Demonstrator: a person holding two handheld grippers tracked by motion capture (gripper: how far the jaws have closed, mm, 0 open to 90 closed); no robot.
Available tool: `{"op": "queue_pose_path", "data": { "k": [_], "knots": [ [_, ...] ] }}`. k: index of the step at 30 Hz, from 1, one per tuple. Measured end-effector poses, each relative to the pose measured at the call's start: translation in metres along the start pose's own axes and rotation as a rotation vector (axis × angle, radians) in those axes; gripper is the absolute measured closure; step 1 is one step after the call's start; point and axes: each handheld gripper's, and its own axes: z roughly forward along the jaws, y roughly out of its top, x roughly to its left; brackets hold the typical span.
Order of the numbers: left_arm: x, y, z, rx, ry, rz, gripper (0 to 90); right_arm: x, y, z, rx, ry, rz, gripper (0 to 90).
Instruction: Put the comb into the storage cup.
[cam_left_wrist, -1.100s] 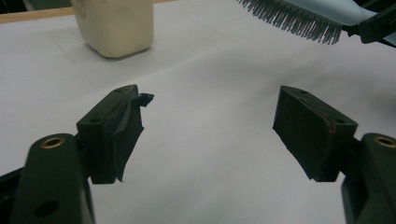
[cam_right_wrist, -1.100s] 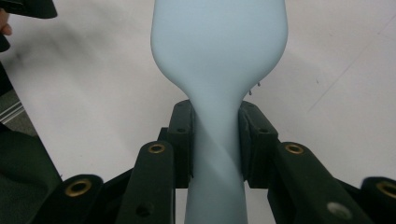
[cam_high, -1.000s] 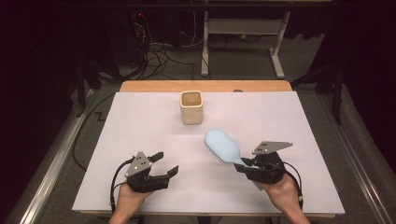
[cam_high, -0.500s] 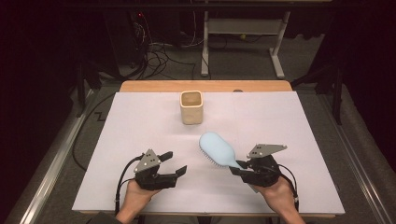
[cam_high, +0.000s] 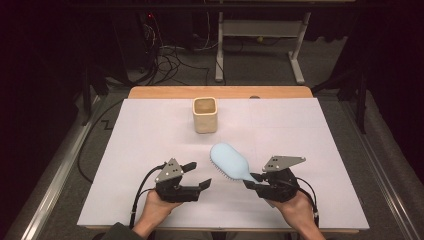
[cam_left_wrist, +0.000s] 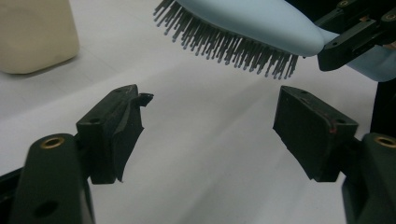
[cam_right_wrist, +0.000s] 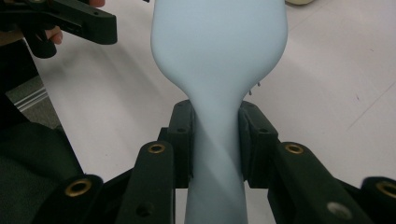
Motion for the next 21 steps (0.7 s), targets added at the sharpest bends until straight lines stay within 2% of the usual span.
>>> {"op": "queue_pose_path", "data": {
  "k": [10, 21],
  "knots": [
    [-0.004, 0.005, 0.009, 0.003, -0.041, -0.023, 20.5, 0.003, 0.001, 0.001, -0.014, 0.009, -0.018, 70.3],
    [-0.009, 0.01, 0.018, 0.014, -0.067, -0.022, 17.3, 0.006, 0.002, 0.002, -0.028, 0.014, -0.037, 70.2]
  ]
}}
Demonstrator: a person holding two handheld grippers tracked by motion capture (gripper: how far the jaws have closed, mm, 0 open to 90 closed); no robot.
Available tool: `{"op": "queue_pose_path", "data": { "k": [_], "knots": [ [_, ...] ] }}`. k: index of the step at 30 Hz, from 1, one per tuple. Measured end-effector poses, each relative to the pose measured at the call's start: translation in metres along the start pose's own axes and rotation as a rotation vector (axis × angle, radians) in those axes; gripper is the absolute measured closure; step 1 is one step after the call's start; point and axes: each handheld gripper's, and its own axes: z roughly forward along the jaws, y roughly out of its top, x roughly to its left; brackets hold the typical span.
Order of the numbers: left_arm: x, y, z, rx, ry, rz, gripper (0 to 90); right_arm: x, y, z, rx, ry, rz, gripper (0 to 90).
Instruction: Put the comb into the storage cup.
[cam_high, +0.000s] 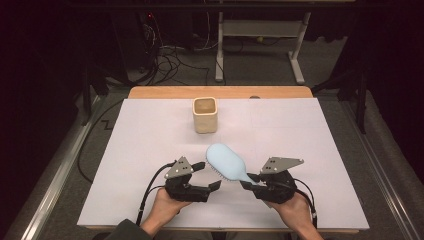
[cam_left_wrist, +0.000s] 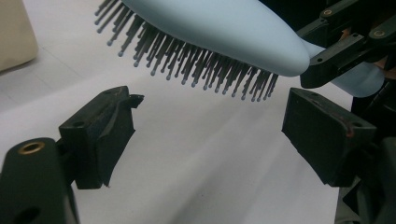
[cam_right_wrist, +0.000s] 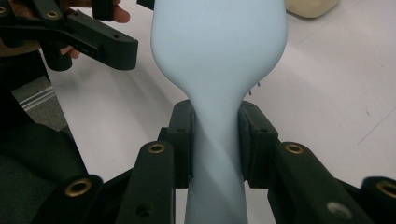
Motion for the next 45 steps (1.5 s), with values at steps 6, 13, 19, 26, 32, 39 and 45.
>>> {"op": "queue_pose_path", "data": {
  "k": [6, 13, 19, 26, 32, 39, 45],
  "knots": [
    [-0.004, 0.002, 0.004, -0.003, -0.032, 0.002, 16.5, 0.001, 0.0, 0.001, -0.013, 0.005, -0.015, 70.2],
    [-0.005, 0.003, 0.005, -0.014, -0.047, -0.009, 15.6, 0.004, 0.001, 0.002, -0.023, 0.012, -0.032, 70.3],
    [-0.006, 0.004, 0.006, -0.02, -0.058, -0.012, 15.2, 0.007, 0.001, 0.004, -0.032, 0.014, -0.044, 70.2],
    [-0.006, 0.003, 0.006, -0.014, -0.059, -0.015, 14.6, 0.011, 0.002, 0.009, -0.033, 0.024, -0.061, 70.2],
    [-0.005, 0.003, 0.006, -0.008, -0.054, -0.023, 14.5, 0.014, 0.002, 0.014, -0.025, 0.028, -0.072, 70.2],
    [-0.005, 0.004, 0.004, -0.024, -0.04, -0.024, 15.0, 0.021, 0.005, 0.024, 0.0, 0.024, -0.097, 70.2],
    [-0.004, 0.005, 0.003, -0.028, -0.025, -0.03, 15.0, 0.025, 0.007, 0.031, 0.011, 0.021, -0.104, 70.2]
  ]
}}
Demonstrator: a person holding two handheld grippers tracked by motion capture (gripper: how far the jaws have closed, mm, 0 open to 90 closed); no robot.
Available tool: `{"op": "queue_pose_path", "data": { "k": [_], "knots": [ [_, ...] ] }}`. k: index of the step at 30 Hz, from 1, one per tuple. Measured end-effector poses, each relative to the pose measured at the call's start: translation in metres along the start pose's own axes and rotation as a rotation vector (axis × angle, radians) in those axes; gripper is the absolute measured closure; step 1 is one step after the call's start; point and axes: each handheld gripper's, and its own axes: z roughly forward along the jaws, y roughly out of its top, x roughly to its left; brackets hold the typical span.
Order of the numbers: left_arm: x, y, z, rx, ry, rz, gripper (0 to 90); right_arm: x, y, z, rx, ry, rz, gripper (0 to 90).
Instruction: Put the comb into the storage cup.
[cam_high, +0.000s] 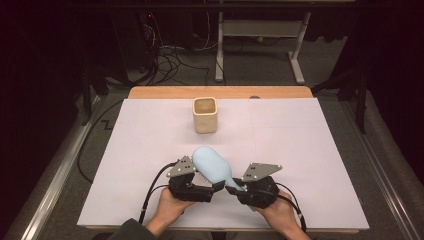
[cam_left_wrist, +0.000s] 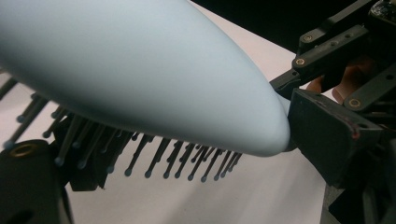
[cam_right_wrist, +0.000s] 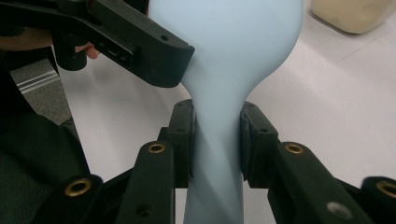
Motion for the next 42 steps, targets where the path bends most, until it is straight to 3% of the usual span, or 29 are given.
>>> {"op": "queue_pose_path", "data": {
  "k": [19, 30, 39, 42],
  "knots": [
    [-0.001, 0.0, -0.004, -0.02, 0.054, 0.018, 16.4, 0.009, 0.006, 0.016, 0.02, -0.014, -0.017, 70.2],
    [0.002, 0.003, -0.01, -0.012, 0.009, -0.015, 26.3, 0.009, 0.008, 0.019, 0.027, -0.025, -0.019, 70.2],
    [0.002, 0.005, -0.014, -0.006, -0.005, -0.047, 32.7, 0.009, 0.01, 0.021, 0.029, -0.038, -0.027, 70.2],
    [0.003, 0.007, -0.016, -0.005, -0.03, -0.061, 36.0, 0.01, 0.011, 0.021, 0.031, -0.042, -0.031, 70.2]
  ]
}}
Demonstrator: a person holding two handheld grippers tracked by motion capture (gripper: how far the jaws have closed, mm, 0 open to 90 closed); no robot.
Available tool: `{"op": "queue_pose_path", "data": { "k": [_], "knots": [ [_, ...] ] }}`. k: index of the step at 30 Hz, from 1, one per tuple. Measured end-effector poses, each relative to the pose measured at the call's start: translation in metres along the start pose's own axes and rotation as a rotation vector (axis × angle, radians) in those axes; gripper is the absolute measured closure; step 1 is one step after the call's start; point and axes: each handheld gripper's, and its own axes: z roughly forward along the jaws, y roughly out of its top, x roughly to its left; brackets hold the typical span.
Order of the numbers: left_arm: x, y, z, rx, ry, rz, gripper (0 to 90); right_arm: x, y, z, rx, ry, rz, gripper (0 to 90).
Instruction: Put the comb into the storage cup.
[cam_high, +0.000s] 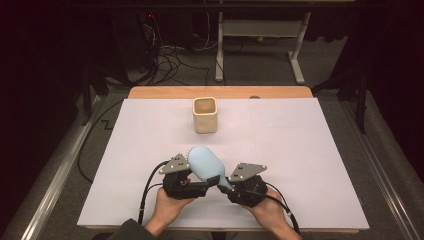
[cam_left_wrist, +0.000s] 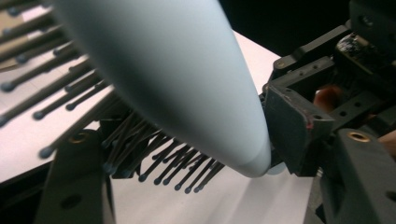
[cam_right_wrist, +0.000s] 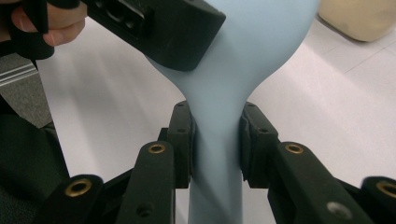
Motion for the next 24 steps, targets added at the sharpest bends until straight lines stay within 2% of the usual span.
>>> {"op": "queue_pose_path", "data": {
  "k": [3, 9, 13, 18, 24],
  "knots": [
    [0.0, 0.002, -0.002, -0.004, -0.025, -0.018, 39.3, 0.0, 0.0, -0.001, -0.001, -0.001, -0.004, 70.1],
    [-0.002, 0.007, -0.007, -0.002, -0.061, -0.02, 46.8, 0.002, 0.0, 0.001, -0.002, 0.001, -0.021, 70.2],
    [-0.005, 0.01, -0.009, -0.002, -0.072, -0.015, 49.3, 0.003, 0.001, 0.0, -0.011, 0.003, -0.026, 70.1],
    [-0.011, 0.015, -0.012, 0.0, -0.067, 0.028, 51.1, 0.003, 0.001, -0.004, -0.038, 0.013, -0.031, 69.8],
    [-0.013, 0.018, -0.015, -0.002, -0.071, 0.027, 52.0, 0.003, 0.002, -0.005, -0.059, 0.026, -0.023, 69.3]
  ]
}}
